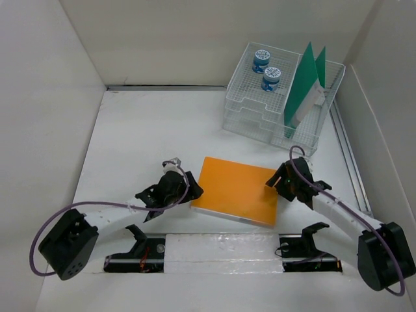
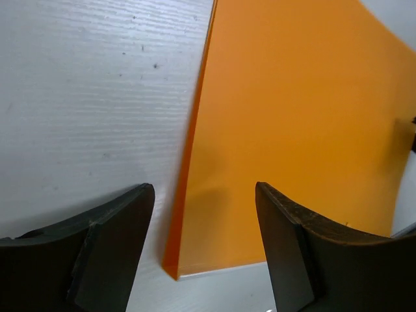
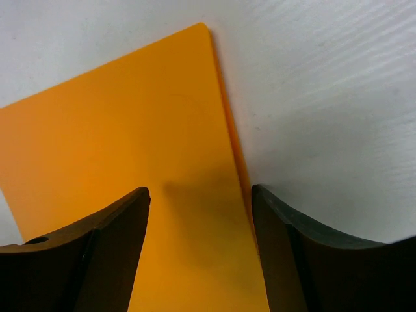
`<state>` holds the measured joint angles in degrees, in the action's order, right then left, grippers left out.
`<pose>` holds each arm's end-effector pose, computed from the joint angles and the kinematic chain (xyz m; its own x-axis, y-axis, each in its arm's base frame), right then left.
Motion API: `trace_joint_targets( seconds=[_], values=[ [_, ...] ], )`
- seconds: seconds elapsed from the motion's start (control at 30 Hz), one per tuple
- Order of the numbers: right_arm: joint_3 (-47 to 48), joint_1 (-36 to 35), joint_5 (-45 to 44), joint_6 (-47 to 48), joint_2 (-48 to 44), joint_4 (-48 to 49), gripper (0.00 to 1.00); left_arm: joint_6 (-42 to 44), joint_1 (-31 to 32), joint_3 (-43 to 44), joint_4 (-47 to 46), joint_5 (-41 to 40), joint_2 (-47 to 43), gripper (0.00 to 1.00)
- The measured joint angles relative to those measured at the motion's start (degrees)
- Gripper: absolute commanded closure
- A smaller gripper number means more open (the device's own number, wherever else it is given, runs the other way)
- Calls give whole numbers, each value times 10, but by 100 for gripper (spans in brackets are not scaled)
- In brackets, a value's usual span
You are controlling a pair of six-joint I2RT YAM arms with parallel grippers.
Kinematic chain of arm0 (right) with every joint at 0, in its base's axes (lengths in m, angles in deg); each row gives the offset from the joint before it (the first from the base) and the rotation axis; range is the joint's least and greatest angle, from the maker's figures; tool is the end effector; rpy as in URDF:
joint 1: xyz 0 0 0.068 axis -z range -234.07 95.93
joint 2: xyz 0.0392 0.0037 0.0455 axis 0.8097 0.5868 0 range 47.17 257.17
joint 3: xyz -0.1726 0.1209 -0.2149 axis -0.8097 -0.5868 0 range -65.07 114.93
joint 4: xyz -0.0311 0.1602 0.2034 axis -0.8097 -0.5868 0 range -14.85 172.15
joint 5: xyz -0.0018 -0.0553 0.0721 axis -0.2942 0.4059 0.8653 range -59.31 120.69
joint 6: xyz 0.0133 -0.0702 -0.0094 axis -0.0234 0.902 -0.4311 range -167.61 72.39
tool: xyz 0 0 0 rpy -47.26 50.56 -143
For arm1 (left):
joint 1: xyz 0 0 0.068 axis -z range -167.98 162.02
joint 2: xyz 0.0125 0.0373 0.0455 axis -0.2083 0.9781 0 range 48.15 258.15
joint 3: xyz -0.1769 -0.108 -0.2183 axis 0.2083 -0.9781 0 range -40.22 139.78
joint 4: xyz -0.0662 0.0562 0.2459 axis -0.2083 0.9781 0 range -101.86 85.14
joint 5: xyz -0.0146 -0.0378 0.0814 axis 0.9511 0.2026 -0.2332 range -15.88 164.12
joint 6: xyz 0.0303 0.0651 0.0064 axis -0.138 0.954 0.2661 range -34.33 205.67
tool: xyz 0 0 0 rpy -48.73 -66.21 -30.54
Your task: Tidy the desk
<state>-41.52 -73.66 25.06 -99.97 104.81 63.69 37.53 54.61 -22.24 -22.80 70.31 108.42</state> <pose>0.1716 0.0549 0.1679 -0.6765 0.5957 -0.4330 0.4228 0.7956 0.4339 0.1571 -0.1391 0.1786 -0.7273 -0.3408 -0.5957 0.1375 0.7781 -0.6129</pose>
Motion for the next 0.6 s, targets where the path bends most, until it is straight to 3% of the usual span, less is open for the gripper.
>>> trace_joint_targets(
  seconds=[0.03, 0.13, 0.17, 0.27, 0.6],
  values=[
    [0, 0, 4, -3, 7, 7, 32, -2, 0, -7, -2, 6, 13, 36],
    [-1, -4, 16, -10, 24, 36, 55, -4, -1, -12, -32, 28, 20, 37],
    [-3, -7, 16, -13, 30, 47, 73, -4, -1, -16, -37, 33, 21, 37],
    [-23, -11, 4, -19, 29, 76, 100, -2, -5, -25, -49, 34, 16, 38],
    [-51, -18, -5, 28, -138, 151, 100, 5, -6, -36, 5, 39, -46, 35]
  ],
)
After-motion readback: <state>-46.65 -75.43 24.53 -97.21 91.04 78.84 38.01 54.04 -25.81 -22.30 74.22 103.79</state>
